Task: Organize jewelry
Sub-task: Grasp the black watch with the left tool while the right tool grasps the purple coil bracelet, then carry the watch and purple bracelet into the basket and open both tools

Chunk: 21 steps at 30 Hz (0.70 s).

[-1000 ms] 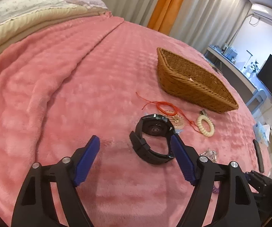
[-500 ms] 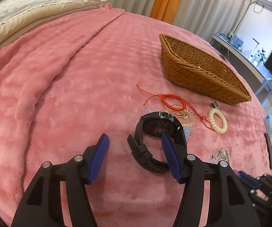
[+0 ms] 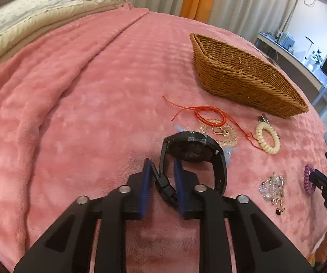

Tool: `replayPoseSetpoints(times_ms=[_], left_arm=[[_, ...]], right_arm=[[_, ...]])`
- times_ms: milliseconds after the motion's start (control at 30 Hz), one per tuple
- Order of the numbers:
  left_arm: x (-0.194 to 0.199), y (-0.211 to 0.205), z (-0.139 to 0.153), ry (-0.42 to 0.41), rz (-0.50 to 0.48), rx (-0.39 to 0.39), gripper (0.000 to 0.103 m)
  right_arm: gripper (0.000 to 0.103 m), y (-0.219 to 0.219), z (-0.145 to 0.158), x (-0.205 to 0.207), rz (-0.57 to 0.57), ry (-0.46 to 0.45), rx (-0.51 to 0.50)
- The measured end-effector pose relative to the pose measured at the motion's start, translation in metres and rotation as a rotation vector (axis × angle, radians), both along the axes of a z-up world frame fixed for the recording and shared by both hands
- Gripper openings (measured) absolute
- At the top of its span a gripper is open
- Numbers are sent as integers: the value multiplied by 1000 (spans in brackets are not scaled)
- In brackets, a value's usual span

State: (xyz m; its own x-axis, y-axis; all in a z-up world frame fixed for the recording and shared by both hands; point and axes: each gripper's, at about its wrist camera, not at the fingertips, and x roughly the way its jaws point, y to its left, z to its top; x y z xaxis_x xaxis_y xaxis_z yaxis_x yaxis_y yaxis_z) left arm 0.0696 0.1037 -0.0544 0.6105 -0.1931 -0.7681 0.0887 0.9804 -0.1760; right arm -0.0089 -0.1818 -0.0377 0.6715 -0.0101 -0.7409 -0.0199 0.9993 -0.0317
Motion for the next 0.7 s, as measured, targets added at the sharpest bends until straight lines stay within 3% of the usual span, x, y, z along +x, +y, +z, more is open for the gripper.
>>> replayPoseSetpoints(times_ms=[133,433,700], left_arm=[[-10,-3,2,-24,3,-17,10],[-33,-23,10,-68,-38,-61,9],[-39,-44,32,-127,-83,-86,10]], right_arm=[[10,-20,-7,1,-15,13,54],[10,-30,-7,1,-23,9,101],[10,-33,20,-6,-19,-58,124]])
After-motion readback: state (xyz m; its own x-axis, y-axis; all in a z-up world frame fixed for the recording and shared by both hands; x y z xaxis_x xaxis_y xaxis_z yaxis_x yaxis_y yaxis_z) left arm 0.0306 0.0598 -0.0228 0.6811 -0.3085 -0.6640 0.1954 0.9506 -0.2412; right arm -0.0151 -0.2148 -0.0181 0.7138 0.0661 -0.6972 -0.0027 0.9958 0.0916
